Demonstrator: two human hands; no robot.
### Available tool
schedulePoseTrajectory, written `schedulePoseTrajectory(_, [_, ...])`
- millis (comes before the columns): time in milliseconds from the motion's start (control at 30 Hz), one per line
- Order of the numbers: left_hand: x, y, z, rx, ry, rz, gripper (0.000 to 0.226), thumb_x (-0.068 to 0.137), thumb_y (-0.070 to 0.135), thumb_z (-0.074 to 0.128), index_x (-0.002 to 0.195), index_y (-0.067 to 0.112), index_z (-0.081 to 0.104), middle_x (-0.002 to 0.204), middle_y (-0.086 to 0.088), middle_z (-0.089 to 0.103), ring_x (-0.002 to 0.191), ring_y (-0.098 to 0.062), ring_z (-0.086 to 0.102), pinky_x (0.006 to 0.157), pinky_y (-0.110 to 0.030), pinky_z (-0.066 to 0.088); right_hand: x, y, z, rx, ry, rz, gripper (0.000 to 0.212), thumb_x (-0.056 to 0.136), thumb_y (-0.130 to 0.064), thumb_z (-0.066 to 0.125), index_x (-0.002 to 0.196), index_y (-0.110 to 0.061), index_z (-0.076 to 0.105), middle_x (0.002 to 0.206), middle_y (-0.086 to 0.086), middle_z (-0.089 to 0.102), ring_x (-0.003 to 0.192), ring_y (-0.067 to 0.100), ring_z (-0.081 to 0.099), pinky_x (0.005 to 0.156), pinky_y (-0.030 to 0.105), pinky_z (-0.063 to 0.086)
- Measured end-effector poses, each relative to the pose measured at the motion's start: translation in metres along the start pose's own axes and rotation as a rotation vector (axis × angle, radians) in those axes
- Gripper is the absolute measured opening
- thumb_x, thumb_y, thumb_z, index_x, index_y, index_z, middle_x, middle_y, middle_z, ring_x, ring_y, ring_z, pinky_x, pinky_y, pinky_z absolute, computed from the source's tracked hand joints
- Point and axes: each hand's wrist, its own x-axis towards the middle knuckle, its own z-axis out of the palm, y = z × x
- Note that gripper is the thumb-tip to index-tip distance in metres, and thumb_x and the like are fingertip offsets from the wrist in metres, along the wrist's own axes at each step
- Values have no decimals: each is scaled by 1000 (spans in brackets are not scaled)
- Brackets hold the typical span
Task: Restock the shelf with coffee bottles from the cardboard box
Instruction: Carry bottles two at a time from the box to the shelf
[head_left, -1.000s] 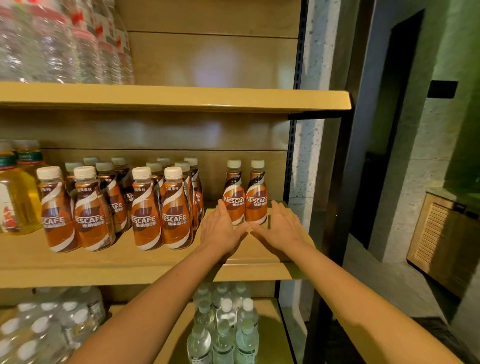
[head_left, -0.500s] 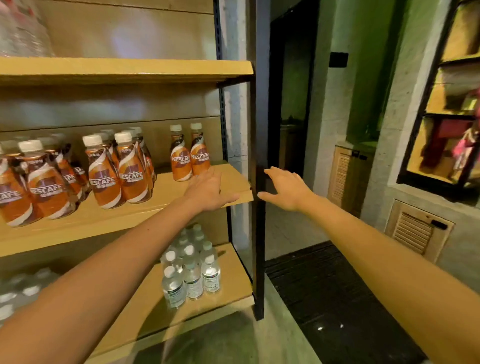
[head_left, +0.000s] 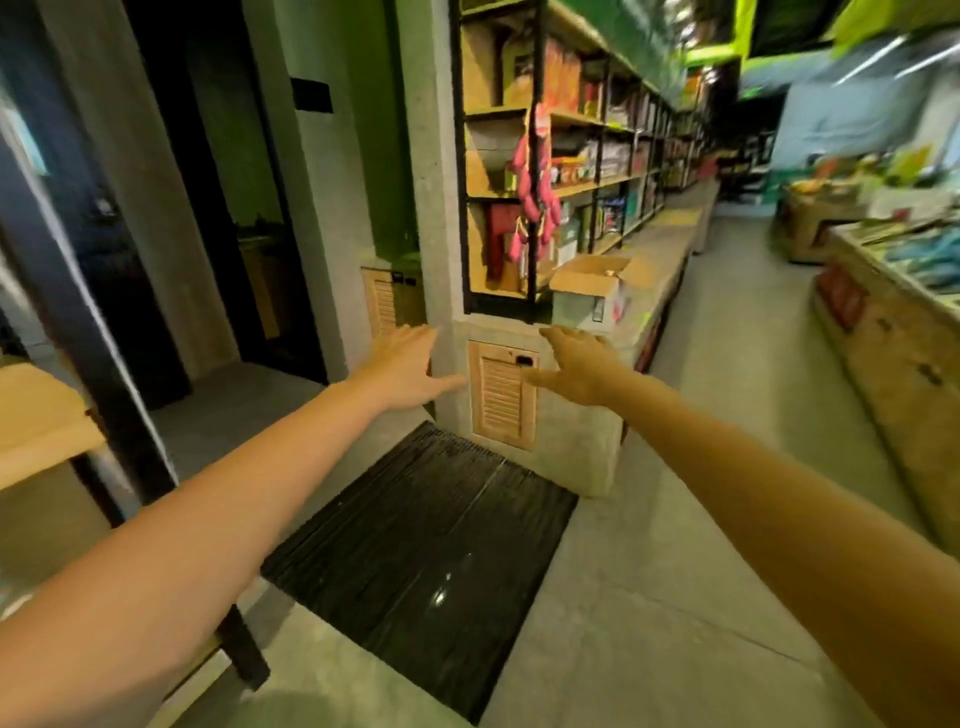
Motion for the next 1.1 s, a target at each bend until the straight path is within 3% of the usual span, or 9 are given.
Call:
schedulePoseTrajectory(67, [33, 28, 18, -51, -18, 85, 63, 87, 47, 58, 141, 22, 36, 146, -2, 40, 136, -23, 35, 112, -43, 28, 6, 44, -4, -9, 5, 55, 69, 92, -49, 49, 147, -15, 24, 154, 8, 29, 141, 30, 27, 115, 49, 18])
schedulePoseTrajectory(167, [92, 65, 45, -94, -32, 159, 47, 86, 43, 61, 127, 23, 49, 126, 8, 52, 120, -13, 46, 96, -33, 35, 23, 109, -9, -60, 13, 115, 72, 91, -52, 49, 147, -15, 24, 154, 8, 28, 140, 30, 27, 114, 50, 19])
schedulePoseTrajectory(233, [136, 88, 63, -95, -53, 168, 60, 82, 52, 60, 132, 21, 47, 133, 1, 52, 125, -20, 46, 102, -39, 38, 43, 151, -11, -90, 17, 142, 73, 90, -54, 49, 147, -14, 25, 153, 9, 29, 140, 31, 29, 115, 50, 21])
schedulePoseTrajectory(300, [179, 113, 79, -73, -48, 168, 74, 82, 54, 58, 143, 20, 34, 148, -7, 39, 138, -27, 32, 112, -47, 29, 69, 192, -15, -111, 26, 151, 76, 88, -56, 49, 147, -15, 24, 153, 9, 30, 139, 31, 30, 115, 52, 23])
schedulePoseTrajectory(367, [217, 136, 91, -53, -41, 147, 75, 86, 50, 58, 146, 18, 27, 153, -7, 29, 143, -27, 23, 115, -45, 20, 94, 228, -21, -125, 22, 149, 77, 87, -58, 50, 147, -17, 25, 152, 8, 33, 138, 30, 33, 114, 54, 23])
schedulePoseTrajectory(500, [288, 159, 109, -29, -26, 131, 73, 86, 49, 57, 145, 16, 28, 151, -7, 33, 141, -27, 26, 115, -47, 19, 146, 284, -29, -150, 12, 128, 74, 88, -55, 50, 146, -16, 27, 150, 8, 35, 137, 30, 34, 114, 54, 22])
schedulePoseTrajectory(967, [542, 120, 171, 2, -11, 153, 71, 86, 46, 59, 143, 14, 32, 147, -8, 38, 136, -27, 34, 110, -45, 27, 378, 382, 14, -165, 13, 90, 73, 89, -54, 50, 146, -15, 26, 151, 9, 32, 137, 30, 32, 113, 52, 22])
schedulePoseTrajectory(1100, [646, 85, 181, -8, 4, 222, 73, 81, 53, 61, 142, 22, 34, 140, -5, 46, 128, -27, 42, 105, -53, 35, 469, 399, 25, -126, 39, 131, 76, 89, -52, 51, 148, -15, 22, 153, 9, 30, 138, 30, 32, 114, 51, 21])
